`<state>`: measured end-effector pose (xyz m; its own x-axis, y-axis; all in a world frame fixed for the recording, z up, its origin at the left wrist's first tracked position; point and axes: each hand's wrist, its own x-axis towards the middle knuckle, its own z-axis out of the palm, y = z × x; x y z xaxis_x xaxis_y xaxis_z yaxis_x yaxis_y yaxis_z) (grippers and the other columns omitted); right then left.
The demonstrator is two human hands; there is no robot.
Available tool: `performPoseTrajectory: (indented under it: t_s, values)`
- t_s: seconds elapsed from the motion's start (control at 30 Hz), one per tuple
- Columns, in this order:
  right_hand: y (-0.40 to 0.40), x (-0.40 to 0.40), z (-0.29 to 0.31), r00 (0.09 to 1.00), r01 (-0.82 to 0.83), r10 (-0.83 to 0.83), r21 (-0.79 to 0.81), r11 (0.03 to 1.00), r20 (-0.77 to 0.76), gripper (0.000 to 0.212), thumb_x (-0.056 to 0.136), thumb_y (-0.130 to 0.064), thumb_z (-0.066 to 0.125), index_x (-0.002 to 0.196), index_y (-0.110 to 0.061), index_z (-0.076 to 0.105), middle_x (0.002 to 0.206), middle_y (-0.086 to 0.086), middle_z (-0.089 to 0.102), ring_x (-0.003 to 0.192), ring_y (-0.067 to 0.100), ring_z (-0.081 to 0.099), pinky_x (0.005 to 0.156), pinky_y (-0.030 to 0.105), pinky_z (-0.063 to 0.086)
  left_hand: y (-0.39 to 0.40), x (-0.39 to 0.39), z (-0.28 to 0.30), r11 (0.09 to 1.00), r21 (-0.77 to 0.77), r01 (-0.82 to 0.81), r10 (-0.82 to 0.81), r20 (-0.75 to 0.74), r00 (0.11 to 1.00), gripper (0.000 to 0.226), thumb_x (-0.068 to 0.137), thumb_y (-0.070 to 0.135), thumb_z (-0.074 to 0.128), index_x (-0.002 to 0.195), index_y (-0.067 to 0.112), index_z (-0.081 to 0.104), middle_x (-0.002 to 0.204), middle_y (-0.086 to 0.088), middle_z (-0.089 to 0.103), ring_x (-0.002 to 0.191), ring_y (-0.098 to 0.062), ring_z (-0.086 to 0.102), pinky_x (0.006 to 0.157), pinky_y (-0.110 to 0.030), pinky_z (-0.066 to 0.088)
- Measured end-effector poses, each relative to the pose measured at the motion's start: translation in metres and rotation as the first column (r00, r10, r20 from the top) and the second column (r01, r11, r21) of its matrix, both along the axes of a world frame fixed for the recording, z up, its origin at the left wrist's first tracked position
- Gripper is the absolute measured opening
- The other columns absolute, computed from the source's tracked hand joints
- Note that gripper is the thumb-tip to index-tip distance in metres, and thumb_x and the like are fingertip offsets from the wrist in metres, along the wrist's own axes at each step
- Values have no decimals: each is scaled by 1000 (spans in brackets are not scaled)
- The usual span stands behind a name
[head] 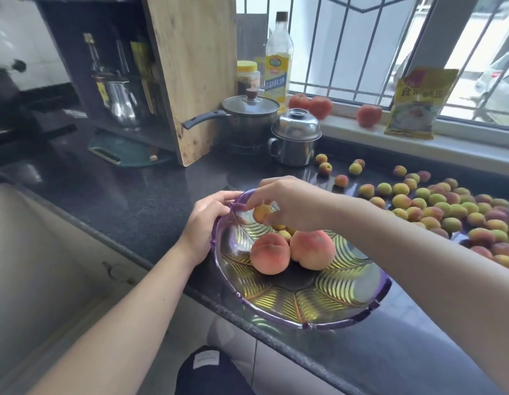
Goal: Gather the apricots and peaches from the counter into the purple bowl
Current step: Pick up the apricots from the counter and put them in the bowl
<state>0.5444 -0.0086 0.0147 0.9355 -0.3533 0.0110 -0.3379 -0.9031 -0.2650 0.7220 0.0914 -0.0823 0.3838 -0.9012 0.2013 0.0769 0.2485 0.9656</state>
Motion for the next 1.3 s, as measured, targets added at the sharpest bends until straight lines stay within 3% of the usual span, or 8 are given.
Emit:
performPoseTrajectory:
  t_s: [0.3, 0.63, 0.73, 0.83, 0.97, 1.07, 1.2, 1.3]
  values:
    - [-16, 5, -12, 986, -114, 105, -62, 992, -128, 28, 87, -27, 76, 114, -34, 76, 111, -7, 67, 101, 19, 61, 86, 43, 53, -5, 5, -4, 1000, 19, 7, -7, -11, 1000, 45, 79, 16, 47, 112, 6, 76, 100, -20, 79, 101, -29, 74, 86, -36, 60]
    - [-15, 1, -12, 978, -108, 96, -58, 992, -186, 27, 93, -22, 71, 116, -33, 76, 117, -16, 71, 103, 11, 65, 96, 32, 49, -3, 3, -3, 1000, 26, -5, 5, 0, 1000, 45, 82, 17, 47, 114, 6, 75, 104, -20, 79, 102, -28, 74, 82, -33, 60]
    - [-13, -11, -6, 999, -43, 43, -12, 999, -25, 38, 92, -8, 68, 124, -28, 72, 127, -10, 68, 113, 12, 63, 102, 32, 47, -2, 2, -2, 1000, 25, -5, 5, -17, 1000, 44, 81, 16, 47, 114, 3, 74, 104, -20, 79, 101, -28, 75, 83, -30, 59]
    - [-24, -44, 0, 920, 139, -179, 136, 981, 348, 33, 94, -1, 64, 117, -22, 76, 113, -9, 72, 105, 11, 67, 97, 39, 53, -1, 2, -1, 1000, 27, -14, 14, 4, 1000, 42, 82, 17, 48, 111, 8, 77, 105, -19, 80, 103, -27, 75, 85, -29, 59]
    - [-18, -103, -14, 514, 482, -613, 389, 785, 600, 28, 95, -5, 61, 98, -29, 75, 92, -14, 73, 92, 8, 70, 82, 30, 57, 1, -1, -1, 998, 20, -61, 59, 49, 997, 40, 81, 16, 48, 106, 9, 77, 100, -16, 81, 102, -28, 76, 82, -28, 60]
    - [3, -129, -37, 304, 563, -802, 582, 587, 515, 13, 100, -22, 58, 98, -26, 71, 90, -5, 72, 91, 17, 70, 77, 34, 59, 3, -2, -2, 991, 12, -131, 129, 129, 983, 40, 78, 15, 47, 102, 11, 79, 97, -12, 82, 99, -26, 76, 81, -32, 61]
    - [15, -131, -42, 321, 405, -934, 868, 287, 160, 17, 103, -28, 56, 96, -23, 70, 94, 3, 76, 91, 23, 74, 84, 51, 61, 3, -4, -1, 980, 1, -197, 195, 138, 971, 40, 77, 14, 49, 102, 12, 80, 94, -7, 82, 94, -21, 77, 72, -27, 61]
    - [17, -118, -41, 351, 405, -919, 856, 321, 179, 19, 100, -7, 55, 93, -18, 69, 95, 7, 74, 84, 18, 74, 72, 38, 64, -3, -1, 6, 967, 37, -252, 251, 36, 967, 34, 80, 13, 54, 98, 13, 83, 100, -14, 81, 98, -29, 77, 76, -33, 62]
